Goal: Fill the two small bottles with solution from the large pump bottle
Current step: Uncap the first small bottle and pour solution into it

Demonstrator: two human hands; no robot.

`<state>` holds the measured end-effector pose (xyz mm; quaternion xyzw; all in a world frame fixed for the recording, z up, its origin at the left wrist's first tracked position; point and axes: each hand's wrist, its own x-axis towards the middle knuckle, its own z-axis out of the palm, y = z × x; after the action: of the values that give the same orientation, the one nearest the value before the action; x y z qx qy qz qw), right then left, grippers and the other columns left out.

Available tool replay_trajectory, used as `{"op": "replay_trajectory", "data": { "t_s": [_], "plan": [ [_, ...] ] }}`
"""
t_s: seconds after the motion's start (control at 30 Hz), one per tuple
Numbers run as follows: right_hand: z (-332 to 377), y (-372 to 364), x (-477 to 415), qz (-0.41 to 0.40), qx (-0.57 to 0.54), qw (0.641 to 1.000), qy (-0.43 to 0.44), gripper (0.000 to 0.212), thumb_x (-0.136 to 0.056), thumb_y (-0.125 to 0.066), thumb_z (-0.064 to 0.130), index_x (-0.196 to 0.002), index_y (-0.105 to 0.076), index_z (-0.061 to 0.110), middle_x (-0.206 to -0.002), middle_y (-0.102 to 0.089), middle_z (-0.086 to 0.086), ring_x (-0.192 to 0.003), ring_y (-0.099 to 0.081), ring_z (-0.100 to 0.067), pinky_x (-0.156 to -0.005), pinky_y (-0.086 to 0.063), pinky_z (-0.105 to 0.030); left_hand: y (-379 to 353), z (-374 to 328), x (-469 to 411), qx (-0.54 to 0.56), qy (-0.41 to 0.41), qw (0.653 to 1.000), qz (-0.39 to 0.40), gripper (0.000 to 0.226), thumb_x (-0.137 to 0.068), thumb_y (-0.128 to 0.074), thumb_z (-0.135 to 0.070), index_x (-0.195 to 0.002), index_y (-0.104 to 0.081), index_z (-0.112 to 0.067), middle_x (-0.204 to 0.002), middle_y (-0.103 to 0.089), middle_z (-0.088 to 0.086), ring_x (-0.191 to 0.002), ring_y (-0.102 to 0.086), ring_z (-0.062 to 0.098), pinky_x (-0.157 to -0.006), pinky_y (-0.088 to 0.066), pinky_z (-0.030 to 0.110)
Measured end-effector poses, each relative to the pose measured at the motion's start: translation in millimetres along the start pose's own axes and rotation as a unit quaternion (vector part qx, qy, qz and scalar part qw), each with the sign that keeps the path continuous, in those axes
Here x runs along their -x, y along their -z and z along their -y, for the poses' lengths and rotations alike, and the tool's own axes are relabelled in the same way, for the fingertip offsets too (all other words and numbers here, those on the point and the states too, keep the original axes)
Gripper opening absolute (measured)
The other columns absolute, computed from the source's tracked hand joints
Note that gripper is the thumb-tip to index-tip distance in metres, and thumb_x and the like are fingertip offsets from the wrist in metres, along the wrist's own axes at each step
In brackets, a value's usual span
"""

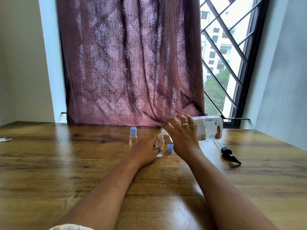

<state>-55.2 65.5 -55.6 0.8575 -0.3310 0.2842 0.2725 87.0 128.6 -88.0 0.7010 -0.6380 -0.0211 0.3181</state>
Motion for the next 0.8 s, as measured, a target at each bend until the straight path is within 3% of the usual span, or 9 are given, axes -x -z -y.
{"op": "replay_trajectory", "data": {
  "t_s": [0.57,0.8],
  "plan": [
    [0.1,0.0,0.0,0.001,-0.010,1.000,0.001,0.073,-0.068,-0.060,-0.003,-0.129,-0.040,0.032,-0.145,-0.032,0.006,-0.139,-0.020,-0.031,-0.115,-0.002,-0.048,-1.5,3.5,-0.3,0.019,-0.004,1.000,0.003,0.043,-0.088,-0.055,-0.036,-0.128,-0.044,-0.031,-0.120,-0.062,-0.003,-0.107,-0.057,0.016,-0.095,-0.044,0.040],
    [0.3,-0.1,-0.3,0.003,-0.012,1.000,-0.001,0.074,-0.068,-0.061,-0.002,-0.130,-0.039,0.033,-0.145,-0.031,0.006,-0.139,-0.019,-0.031,-0.115,-0.002,-0.048,-1.7,3.0,-0.2,0.011,-0.013,1.000,-0.008,0.039,-0.088,-0.056,-0.033,-0.126,-0.046,-0.027,-0.116,-0.063,0.001,-0.106,-0.058,0.019,-0.088,-0.045,0.035]
  ]
}}
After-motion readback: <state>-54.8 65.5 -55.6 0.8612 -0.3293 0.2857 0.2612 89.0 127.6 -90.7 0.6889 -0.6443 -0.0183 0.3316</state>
